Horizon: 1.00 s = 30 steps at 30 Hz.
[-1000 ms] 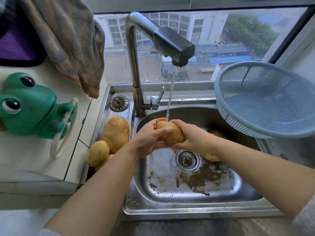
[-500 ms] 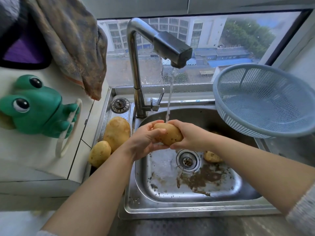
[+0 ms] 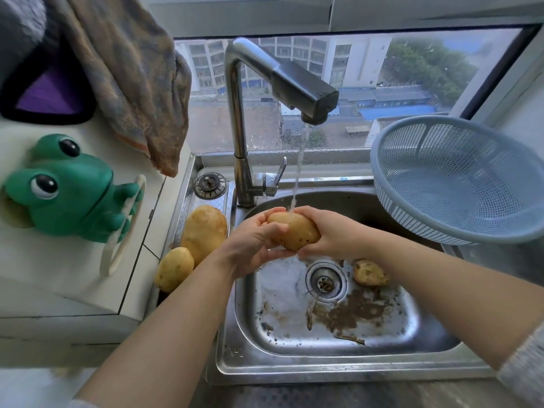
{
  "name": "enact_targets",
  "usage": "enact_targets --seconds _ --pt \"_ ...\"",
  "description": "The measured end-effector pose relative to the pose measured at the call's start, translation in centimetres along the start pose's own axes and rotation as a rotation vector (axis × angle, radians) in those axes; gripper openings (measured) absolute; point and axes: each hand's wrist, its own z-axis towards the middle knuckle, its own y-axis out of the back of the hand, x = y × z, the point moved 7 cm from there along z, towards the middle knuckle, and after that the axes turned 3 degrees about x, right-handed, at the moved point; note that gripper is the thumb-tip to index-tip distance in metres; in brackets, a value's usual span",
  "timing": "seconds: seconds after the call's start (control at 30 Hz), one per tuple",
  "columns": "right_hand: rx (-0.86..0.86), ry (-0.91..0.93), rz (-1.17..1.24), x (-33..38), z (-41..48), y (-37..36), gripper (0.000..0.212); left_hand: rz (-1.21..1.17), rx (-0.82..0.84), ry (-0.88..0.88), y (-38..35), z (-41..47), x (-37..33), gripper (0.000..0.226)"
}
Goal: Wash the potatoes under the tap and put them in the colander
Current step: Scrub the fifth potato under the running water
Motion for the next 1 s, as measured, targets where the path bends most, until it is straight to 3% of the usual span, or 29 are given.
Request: enact_targets --seconds 0.2,0.33,0.5,0.57,0.67,0.8,1.0 --pt "-0.023 0.019 0.037 0.2 0.5 -0.1 0.070 0.073 -0.153 -0.053 0.2 0.2 0.2 0.032" --pt "-0.112 0.006 0.258 0.1 0.5 0.6 0.057 -0.134 -0.119 -0.056 0.3 0.1 0.8 0.037" --pt "-0.267 -0.105 0.492 -0.2 0.5 -0.2 0.028 -0.182 -0.033 -0.083 -0.6 -0.2 1.0 0.048" --pt "-0.293 -0.135 0.541 -0.3 0.5 -0.4 0.031 -0.163 -0.065 -0.097 -0.4 -0.2 0.8 0.047" --pt "-0.187 -0.150 0.687 -0.4 0.6 -1.3 0.041 -0.162 -0.111 -0.097 0.3 -0.2 0.7 0.038" --pt "-0.083 -0.174 0.911 -1.2 0.4 -2.5 0.051 -0.156 -0.155 -0.077 0.7 -0.2 1.2 0.044" --pt "-0.199 -0.211 0.861 -2.0 0.4 -2.8 0.047 -0.118 -0.281 -0.104 0.9 0.0 1.7 0.040"
